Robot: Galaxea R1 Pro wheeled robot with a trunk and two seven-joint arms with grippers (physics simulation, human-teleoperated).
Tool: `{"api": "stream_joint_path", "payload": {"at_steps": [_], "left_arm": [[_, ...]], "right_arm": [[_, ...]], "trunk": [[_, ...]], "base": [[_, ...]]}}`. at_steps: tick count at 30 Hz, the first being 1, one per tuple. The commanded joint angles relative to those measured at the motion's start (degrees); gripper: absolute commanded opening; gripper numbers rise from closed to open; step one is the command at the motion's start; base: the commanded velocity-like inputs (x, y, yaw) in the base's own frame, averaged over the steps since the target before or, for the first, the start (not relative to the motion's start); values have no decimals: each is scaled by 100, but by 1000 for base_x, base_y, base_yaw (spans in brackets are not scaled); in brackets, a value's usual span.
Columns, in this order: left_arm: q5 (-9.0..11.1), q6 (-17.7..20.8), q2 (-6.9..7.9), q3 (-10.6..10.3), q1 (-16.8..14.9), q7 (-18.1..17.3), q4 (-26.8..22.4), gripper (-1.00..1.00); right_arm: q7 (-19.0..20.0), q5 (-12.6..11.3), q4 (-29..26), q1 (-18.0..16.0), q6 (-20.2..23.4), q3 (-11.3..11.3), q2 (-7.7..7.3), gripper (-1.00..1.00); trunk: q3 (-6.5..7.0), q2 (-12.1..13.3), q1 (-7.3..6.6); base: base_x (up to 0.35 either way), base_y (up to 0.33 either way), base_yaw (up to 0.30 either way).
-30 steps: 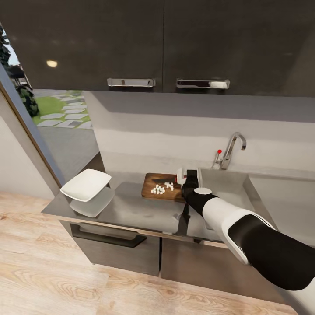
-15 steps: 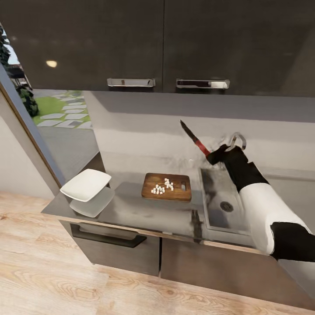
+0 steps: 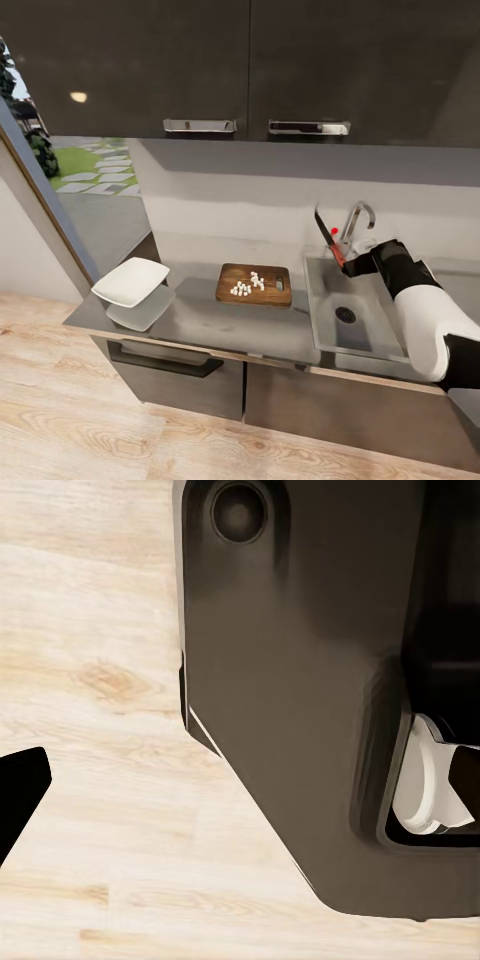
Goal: In the kitchen, take the Vidalia onion out of the sink, dice it on the chopping board with the paring knife, put the diced onion into the bowl on the countertop, then place both the paring knife and the chopping board into the sink.
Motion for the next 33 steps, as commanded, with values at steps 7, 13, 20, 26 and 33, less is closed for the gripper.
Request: {"api": "stream_joint_path", "payload": {"at_steps": [7, 13, 20, 26, 33], "left_arm": [[59, -40, -2, -43, -11, -33, 27, 100], [59, -40, -2, -43, -11, -33, 27, 100], [59, -40, -10, -43, -11, -33, 27, 100], [59, -40, -9, -43, -11, -33, 27, 100], [59, -40, -10, -43, -11, -33, 27, 100]], "right_arm": [[48, 63, 510, 0, 5, -659, -67, -100], [31, 74, 1182, 1, -57, -988, -442, -100], [25, 74, 1710, 1, -454, -1001, -649, -100], [29, 71, 1742, 1, -473, -1001, -770, -100], [34, 66, 2079, 8, -814, -1004, -934, -100]], "trunk": [[-11, -12, 3], [-11, -12, 3], [-11, -12, 3], [-11, -12, 3], [-11, -12, 3]], "base": [[0, 0, 0], [0, 0, 0], [0, 0, 0], [0, 0, 0], [0, 0, 0]]}}
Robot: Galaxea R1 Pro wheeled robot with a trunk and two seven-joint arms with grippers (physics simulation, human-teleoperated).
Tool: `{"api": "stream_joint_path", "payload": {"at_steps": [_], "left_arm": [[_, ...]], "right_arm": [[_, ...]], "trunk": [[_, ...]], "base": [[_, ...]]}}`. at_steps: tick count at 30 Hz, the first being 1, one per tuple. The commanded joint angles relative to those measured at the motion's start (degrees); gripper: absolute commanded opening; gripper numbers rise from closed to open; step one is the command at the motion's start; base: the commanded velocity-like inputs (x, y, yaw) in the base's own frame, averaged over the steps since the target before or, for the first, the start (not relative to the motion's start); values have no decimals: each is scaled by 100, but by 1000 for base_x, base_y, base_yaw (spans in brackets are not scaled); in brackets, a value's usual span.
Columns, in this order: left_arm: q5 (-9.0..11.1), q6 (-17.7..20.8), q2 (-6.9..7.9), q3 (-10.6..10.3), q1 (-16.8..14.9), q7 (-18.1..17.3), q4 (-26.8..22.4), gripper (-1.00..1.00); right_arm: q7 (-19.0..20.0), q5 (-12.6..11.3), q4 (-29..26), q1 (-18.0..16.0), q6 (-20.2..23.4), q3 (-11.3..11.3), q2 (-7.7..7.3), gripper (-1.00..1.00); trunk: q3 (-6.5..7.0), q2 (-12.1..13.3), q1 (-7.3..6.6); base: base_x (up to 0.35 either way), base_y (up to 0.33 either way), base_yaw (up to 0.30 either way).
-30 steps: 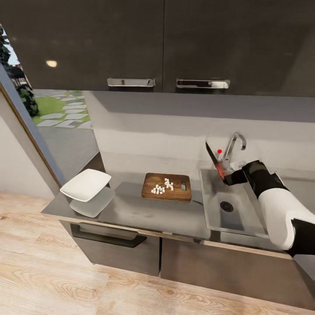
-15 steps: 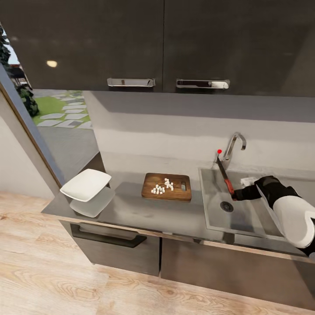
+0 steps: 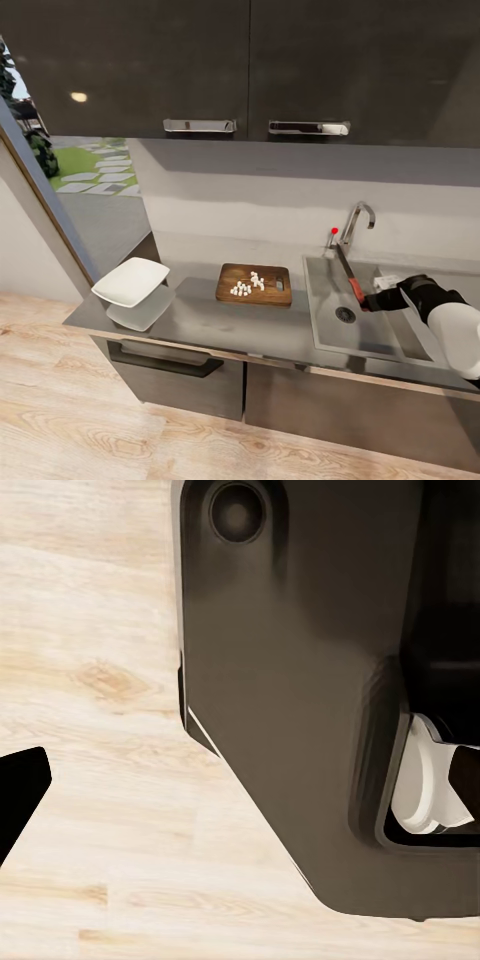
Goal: In the kitchen, take the Vidalia onion out of the sink, dice it on the chopping board with the paring knife, put the diced onion into the bowl on the countertop, then place both the paring knife and the chopping board into the sink.
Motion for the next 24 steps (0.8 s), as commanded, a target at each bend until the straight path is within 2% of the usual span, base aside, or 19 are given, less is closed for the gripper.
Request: {"api": "stream_joint_path", "payload": {"at_steps": [1, 15, 24], "left_arm": [[59, -40, -2, -43, -11, -33, 27, 100], [59, -40, -2, -43, -11, -33, 27, 100], [59, -40, -11, -43, -11, -33, 27, 100]], "right_arm": [[35, 50, 1, -5, 14, -55, -9, -100], [33, 43, 28, -8, 379, -66, 3, -100], [35, 49, 28, -7, 386, -67, 2, -100]], "trunk": [[-11, -12, 3], [-11, -12, 3], [4, -12, 3]], "base": [[0, 0, 0], [0, 0, -9], [0, 0, -198]]}}
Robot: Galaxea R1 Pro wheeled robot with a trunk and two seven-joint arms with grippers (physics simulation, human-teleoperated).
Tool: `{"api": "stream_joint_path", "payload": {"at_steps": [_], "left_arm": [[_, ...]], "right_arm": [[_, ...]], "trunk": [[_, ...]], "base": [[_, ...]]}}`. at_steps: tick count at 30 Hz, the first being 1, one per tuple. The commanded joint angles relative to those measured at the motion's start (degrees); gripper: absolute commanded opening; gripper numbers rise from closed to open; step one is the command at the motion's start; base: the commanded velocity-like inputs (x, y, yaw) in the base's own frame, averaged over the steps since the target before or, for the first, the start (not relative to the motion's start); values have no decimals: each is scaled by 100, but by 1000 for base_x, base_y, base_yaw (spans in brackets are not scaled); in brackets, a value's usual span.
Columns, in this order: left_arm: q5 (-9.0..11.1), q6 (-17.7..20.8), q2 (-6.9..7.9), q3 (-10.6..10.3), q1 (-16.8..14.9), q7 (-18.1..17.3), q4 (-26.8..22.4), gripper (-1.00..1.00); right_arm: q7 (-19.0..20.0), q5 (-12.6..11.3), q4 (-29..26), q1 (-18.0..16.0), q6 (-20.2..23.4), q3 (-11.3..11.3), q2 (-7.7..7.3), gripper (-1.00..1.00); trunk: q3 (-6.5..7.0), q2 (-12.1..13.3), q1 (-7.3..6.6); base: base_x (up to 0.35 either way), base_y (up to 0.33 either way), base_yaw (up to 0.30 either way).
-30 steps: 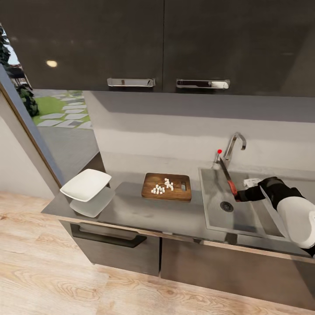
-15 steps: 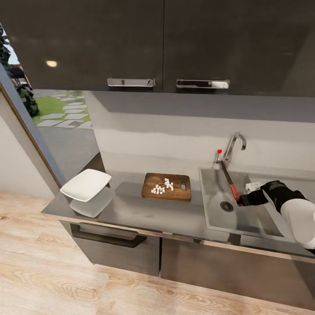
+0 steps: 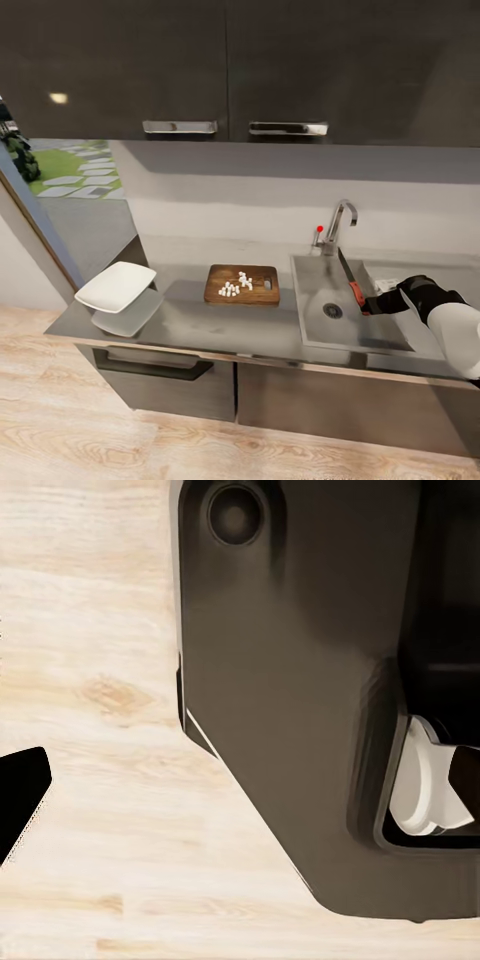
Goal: In the kitchen, take the Vidalia onion out of the sink, dice it on the chopping board with the paring knife, put the diced onion into the bowl on the countertop, then place both the paring knife and the chopping board into the sink.
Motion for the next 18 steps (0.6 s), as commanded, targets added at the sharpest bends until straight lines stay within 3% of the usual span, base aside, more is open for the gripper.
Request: {"api": "stream_joint_path", "payload": {"at_steps": [1, 11, 15, 16, 18], "left_arm": [[59, -40, -2, -43, -11, -33, 26, 100], [59, -40, -2, -43, -11, -33, 26, 100], [59, -40, -2, -43, -11, -33, 26, 100], [59, -40, -2, -43, -11, -33, 26, 100], [59, -40, -2, -43, -11, -33, 26, 100]], "right_arm": [[37, 62, -9, -5, 23, -44, 1, -100], [37, 54, 23, -7, 23, -33, 28, -100], [47, 44, 33, -8, 23, -29, 52, -100], [50, 38, 33, -8, 23, -28, 82, -100], [49, -75, 31, -8, 23, -31, 289, -100]], "trunk": [[-8, -11, 3], [31, -11, 3], [36, -11, 3], [37, -11, 3], [37, -11, 3]], "base": [[0, 0, -257], [0, 0, -256], [0, 0, -86], [0, 0, -20], [0, 0, -9]]}}
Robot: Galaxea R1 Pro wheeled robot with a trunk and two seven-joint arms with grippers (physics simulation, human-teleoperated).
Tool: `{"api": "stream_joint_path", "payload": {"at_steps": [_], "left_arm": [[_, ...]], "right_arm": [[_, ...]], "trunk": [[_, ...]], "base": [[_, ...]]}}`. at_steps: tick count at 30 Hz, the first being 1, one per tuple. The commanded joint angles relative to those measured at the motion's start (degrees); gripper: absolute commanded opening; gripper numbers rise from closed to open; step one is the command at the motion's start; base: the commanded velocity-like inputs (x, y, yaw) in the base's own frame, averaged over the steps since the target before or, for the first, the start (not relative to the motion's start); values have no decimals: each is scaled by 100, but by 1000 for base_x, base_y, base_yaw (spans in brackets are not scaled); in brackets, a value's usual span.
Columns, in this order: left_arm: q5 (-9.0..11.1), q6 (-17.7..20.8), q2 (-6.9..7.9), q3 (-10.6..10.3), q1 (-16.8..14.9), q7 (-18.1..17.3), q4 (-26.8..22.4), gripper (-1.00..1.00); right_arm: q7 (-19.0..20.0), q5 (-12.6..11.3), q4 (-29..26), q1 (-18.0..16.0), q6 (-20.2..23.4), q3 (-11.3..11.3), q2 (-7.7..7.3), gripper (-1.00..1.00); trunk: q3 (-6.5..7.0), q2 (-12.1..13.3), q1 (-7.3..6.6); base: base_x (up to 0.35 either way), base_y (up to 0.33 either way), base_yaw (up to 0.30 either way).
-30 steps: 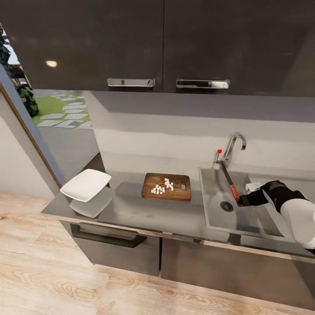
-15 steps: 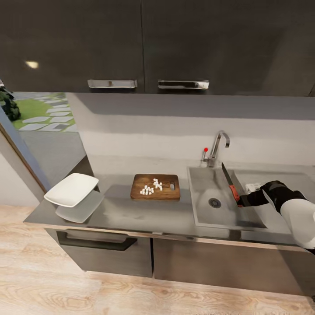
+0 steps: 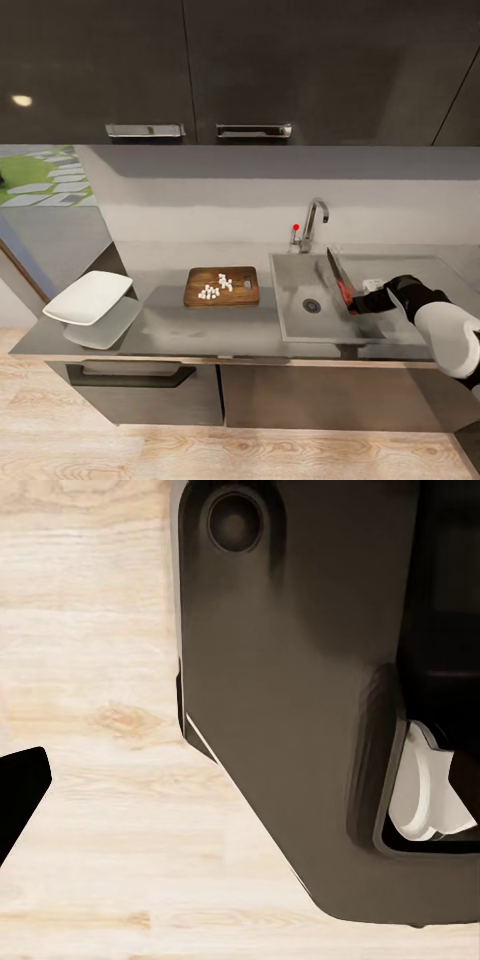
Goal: In the kitchen, take the Vidalia onion out of the sink, dice it on the chopping board with the paring knife, put the diced onion into the bowl on the countertop, then place both the paring knife and the chopping board into the sink.
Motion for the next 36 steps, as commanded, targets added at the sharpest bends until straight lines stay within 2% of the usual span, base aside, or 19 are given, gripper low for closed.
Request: {"api": "stream_joint_path", "payload": {"at_steps": [1, 3, 8, 11, 12, 15, 16, 19, 22, 24, 27, 31, 36], "left_arm": [[59, -40, -3, -42, -10, -33, 26, 100], [59, -40, -5, -42, -10, -33, 26, 100], [59, -40, -23, -42, -10, -33, 26, 100], [55, -40, -45, -42, -10, -33, 28, 100], [54, -40, -58, -42, -10, -33, 27, 100], [55, -40, -69, -42, -10, -34, 26, 100], [56, -40, -69, -42, -10, -34, 26, 100], [59, -40, -64, -42, -10, -33, 26, 100], [59, -40, -63, -42, -10, -33, 26, 100], [59, -40, -63, -42, -10, -33, 26, 100], [58, -40, -63, -42, -10, -33, 26, 100], [59, -40, -63, -42, -10, -33, 26, 100], [59, -40, -63, -42, -10, -33, 26, 100]], "right_arm": [[33, -26, -14, -4, 19, -37, 162, -100], [18, -115, -24, -3, 19, -37, 348, -100], [-141, -161, -66, -4, 19, -36, 597, -100], [-899, -280, -82, -4, 16, -44, 788, -100], [-1220, -455, -82, -4, 13, -43, 825, -100], [-1696, -940, -71, -4, 11, -33, 849, -100], [-1802, -1033, -69, -4, 10, -31, 855, -100], [-2010, -1128, -42, -4, 10, -28, 962, -100], [-2241, -1137, -24, -4, 10, -28, 1251, -100], [-2299, -1144, -15, -4, 10, -28, 1339, -100], [-2323, -1154, 88, -4, 11, -34, 1392, -100], [-2322, -1156, 234, -4, 17, -46, 1354, -100], [-2322, -1157, 348, -3, 19, -46, 1378, -100]], "trunk": [[-11, -12, 3], [-11, -12, 3], [-11, -12, 3], [-11, -12, 3], [-11, -12, 3], [-11, -12, 3], [-11, -12, 3], [-11, -12, 3], [-11, -12, 3], [-11, -12, 3], [-11, -12, 3], [-11, -12, 3], [-15, -12, 3]], "base": [[0, 0, -3], [0, 0, -2], [0, 0, 0], [0, 0, 0], [0, 0, 0], [0, 0, 0], [0, 0, 0], [0, 0, 0], [5, 0, 0], [54, 0, 0], [100, 0, 0], [93, 0, 0], [15, 0, 0]]}}
